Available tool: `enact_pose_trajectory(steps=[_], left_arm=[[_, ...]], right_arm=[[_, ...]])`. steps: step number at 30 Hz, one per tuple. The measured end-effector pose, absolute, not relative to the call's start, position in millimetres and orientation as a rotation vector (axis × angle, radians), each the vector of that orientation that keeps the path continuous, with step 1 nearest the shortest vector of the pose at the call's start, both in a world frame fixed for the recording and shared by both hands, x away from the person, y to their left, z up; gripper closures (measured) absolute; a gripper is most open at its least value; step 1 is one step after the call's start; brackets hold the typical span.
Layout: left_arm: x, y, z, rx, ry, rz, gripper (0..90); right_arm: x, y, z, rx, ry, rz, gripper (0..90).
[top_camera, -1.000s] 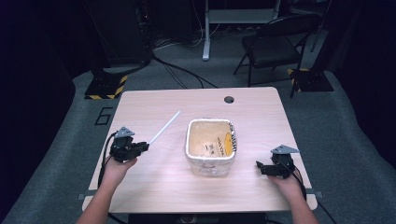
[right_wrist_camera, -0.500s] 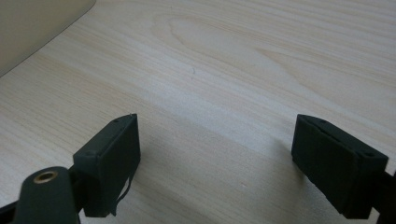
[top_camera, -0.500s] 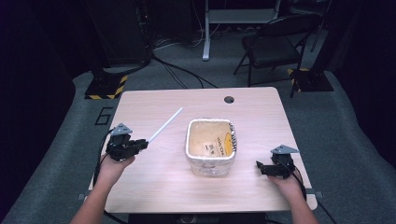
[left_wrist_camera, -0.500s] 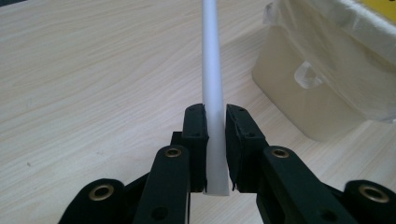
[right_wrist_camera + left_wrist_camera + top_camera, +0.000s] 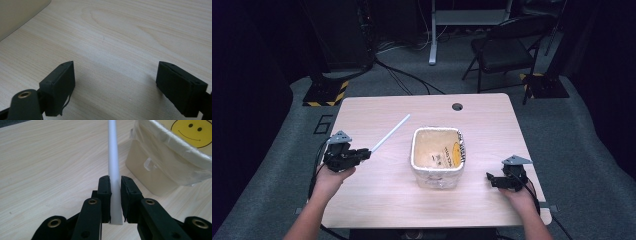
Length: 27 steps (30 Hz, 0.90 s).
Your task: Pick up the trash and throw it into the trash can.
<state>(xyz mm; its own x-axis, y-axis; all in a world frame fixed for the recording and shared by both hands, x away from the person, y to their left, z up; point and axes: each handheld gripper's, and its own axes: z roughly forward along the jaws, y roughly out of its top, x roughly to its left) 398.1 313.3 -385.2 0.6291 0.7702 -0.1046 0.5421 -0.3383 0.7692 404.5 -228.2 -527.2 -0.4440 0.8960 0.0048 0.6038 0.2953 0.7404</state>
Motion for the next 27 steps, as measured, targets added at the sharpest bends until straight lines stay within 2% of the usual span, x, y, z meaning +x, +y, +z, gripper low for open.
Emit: enact_pose_trajectory(steps=[27], left_arm=[[378.2,287.2,-371.2,2.072,0.902,0.318,78.4]], right_arm=[[404.0,-228.1,-527.2,1.34,2.157,0.958,14.9]])
